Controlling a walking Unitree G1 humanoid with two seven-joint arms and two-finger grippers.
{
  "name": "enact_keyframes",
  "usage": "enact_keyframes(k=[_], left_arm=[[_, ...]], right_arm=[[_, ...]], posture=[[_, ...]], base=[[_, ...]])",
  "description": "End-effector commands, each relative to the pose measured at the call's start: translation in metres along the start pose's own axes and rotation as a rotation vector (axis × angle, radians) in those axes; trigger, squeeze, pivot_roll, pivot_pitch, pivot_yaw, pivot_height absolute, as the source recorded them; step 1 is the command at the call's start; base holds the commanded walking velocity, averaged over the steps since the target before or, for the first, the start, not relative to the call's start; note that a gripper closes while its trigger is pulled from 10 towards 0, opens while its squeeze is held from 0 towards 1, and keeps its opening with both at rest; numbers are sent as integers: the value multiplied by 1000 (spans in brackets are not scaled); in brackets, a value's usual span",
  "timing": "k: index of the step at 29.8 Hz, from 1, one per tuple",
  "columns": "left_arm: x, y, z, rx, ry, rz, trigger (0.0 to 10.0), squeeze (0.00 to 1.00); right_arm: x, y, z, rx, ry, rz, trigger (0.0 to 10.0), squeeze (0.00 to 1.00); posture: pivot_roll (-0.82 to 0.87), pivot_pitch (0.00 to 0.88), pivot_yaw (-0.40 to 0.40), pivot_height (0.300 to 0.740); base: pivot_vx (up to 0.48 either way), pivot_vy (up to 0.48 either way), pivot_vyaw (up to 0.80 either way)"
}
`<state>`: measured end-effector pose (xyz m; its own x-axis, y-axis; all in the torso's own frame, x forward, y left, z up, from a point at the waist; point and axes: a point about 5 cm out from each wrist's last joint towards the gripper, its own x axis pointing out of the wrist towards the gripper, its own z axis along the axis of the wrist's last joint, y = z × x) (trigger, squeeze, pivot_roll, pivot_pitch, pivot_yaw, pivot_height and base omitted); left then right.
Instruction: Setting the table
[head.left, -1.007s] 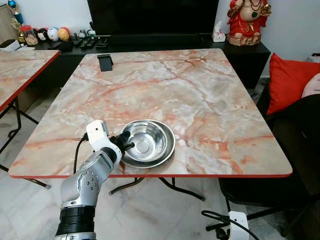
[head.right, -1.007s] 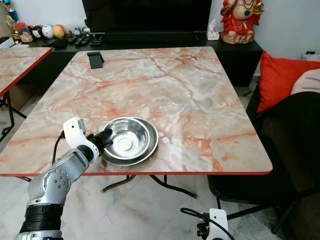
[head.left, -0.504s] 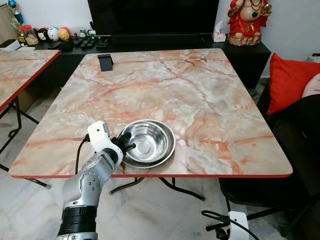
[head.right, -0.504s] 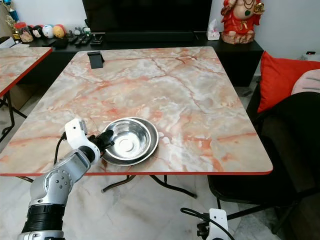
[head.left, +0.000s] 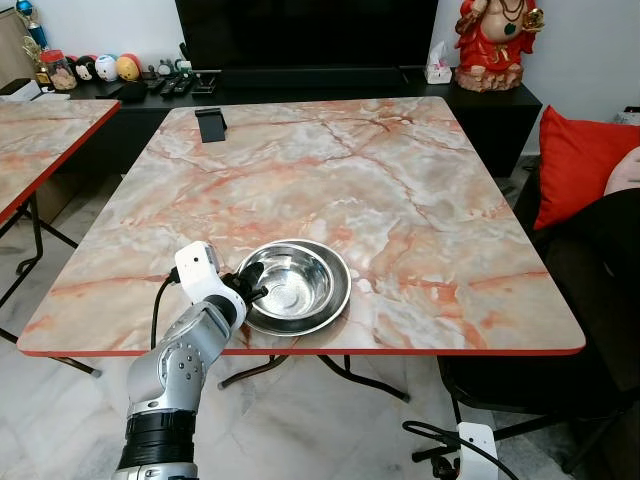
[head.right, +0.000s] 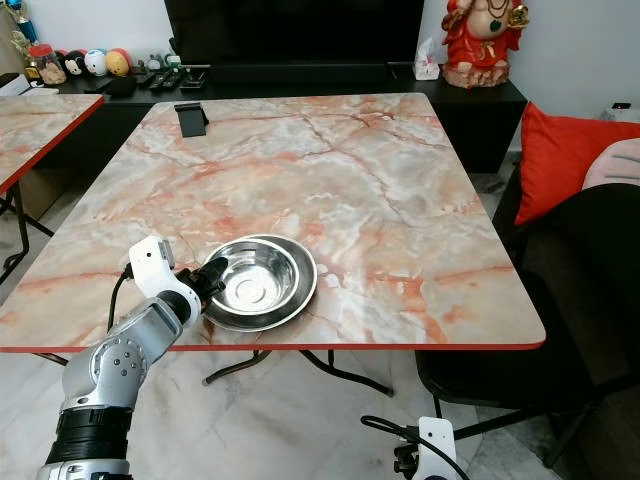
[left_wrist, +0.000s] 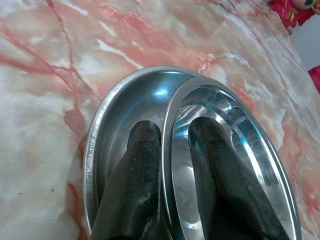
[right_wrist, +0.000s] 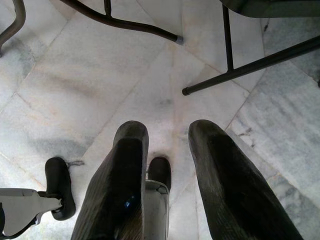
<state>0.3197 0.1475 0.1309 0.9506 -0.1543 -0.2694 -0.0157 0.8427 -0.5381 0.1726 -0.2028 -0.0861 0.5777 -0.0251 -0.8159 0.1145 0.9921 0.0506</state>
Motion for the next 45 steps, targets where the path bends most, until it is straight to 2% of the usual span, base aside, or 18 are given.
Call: enact_keyframes(k=[1,3,4,5,6,7,9,10,11,12,13,14,16,25,45], left_arm=[[2,-2,5,34,-14,4,10000,0],[2,-3,5,36,-13,2,10000,0],[2,-4,5,38,-12,-5,10000,196],[2,-4,4,39,-11,-7,10000,514],[2,-4,4,43,-10,-8,10000,973],[2,-4,4,45,-10,-9,10000,1000],[1,-4,4,54,-9,-9,10000,1000],[1,-4,5,65,-9,-7,10000,851],[1,-4,5,65,-9,-7,10000,851],[1,-4,6,89,-11,-4,10000,0],[1,-3,7,148,-13,3,10000,0],[1,-3,7,155,-14,3,10000,0],[1,-5,11,223,-20,-4,10000,0],[0,-12,16,350,-10,-59,10000,0],[-1,-16,14,380,0,-93,10000,0]], right_arm=[[1,2,3,-8,-3,8,10000,0],[1,2,3,-8,-3,8,10000,0],[1,2,3,-8,-3,8,10000,0],[1,2,3,-8,-3,8,10000,0],[1,2,3,-8,-3,8,10000,0],[1,2,3,-8,-3,9,10000,0],[1,2,3,-8,-3,9,10000,0],[1,2,3,-8,-3,9,10000,0],[1,2,3,-8,-3,9,10000,0],[1,2,3,-8,-3,9,10000,0],[1,2,3,-8,-3,9,10000,0],[1,2,3,-8,-4,10,10000,0],[1,2,3,-7,-4,10,10000,0],[1,2,3,-10,-3,12,10000,0],[1,3,3,-11,-3,14,10000,0]], posture=[[-58,0,41,740],[-58,0,41,740],[-58,0,41,740],[-57,0,41,740],[-56,0,41,740],[-56,0,40,740],[-56,0,40,740],[-56,0,40,740],[-56,0,40,740],[-56,0,40,740],[-57,0,41,740],[-57,0,41,740],[-57,0,41,740],[-51,0,40,740],[-52,0,40,740]], base=[[0,0,0],[0,0,0],[0,0,0],[0,0,0],[0,0,0],[0,0,0],[0,0,0],[0,0,0],[0,0,0],[0,0,0],[0,0,0],[0,0,0],[0,0,0],[0,0,0],[0,0,0]])
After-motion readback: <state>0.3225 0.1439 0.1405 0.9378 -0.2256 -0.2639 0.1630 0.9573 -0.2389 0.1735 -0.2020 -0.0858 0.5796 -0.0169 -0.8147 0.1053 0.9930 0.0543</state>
